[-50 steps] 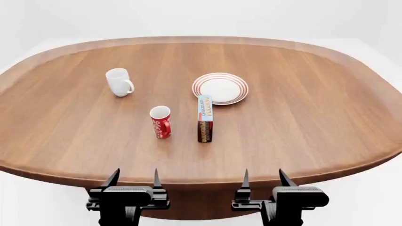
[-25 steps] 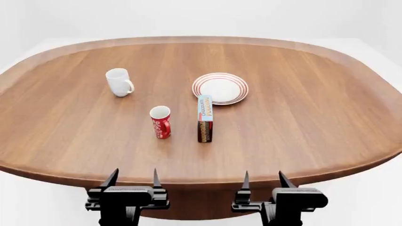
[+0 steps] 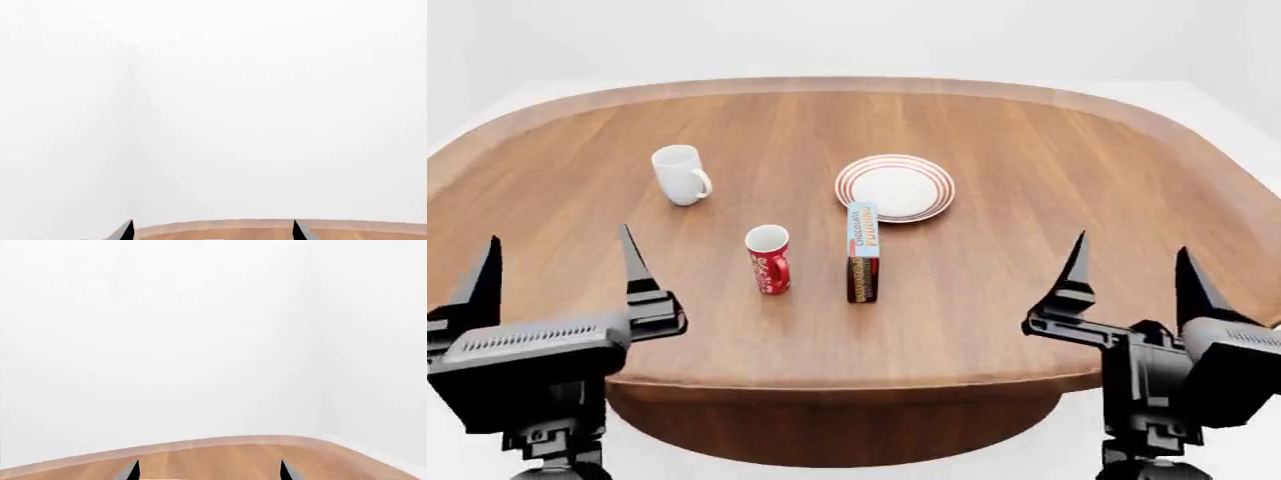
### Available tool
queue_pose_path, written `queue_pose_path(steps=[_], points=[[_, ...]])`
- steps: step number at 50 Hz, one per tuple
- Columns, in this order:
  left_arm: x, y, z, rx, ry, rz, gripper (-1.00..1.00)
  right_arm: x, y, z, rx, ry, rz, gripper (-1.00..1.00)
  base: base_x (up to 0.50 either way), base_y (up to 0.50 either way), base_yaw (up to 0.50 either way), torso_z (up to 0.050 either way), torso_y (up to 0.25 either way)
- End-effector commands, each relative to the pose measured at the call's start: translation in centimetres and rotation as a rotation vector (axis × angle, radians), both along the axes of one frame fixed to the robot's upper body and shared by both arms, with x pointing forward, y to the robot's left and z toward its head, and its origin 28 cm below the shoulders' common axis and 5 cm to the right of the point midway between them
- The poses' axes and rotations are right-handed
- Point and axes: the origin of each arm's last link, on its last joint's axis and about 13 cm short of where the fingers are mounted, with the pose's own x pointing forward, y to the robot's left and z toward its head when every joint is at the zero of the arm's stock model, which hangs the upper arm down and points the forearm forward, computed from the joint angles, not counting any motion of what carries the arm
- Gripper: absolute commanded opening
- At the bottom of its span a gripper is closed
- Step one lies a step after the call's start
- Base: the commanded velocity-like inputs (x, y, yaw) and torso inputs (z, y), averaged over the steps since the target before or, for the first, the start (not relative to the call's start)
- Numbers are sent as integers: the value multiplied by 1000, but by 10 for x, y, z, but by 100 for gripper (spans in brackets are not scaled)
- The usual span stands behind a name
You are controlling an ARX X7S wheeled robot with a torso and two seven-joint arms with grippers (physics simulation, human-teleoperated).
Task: Pick up the white mug and put it on the plate, and put the chocolate pudding to the right of the plate.
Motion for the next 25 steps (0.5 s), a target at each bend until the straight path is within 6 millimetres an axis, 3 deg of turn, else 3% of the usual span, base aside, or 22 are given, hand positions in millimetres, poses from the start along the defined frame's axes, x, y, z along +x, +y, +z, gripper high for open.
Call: queue_pose_path(steps=[1,14,25], points=[[-32,28,77,42,-341,191,100,-33,-26,87,-49,-397,-118,100,0,0,0,0,0],[-55,45,105,76,-485,316,100,-60,-36,119,-82,-564,-170,100,0,0,0,0,0],[-64,54,114,93,-531,373,100,-68,-36,127,-129,-634,-174,100,15,0,0,0,0]])
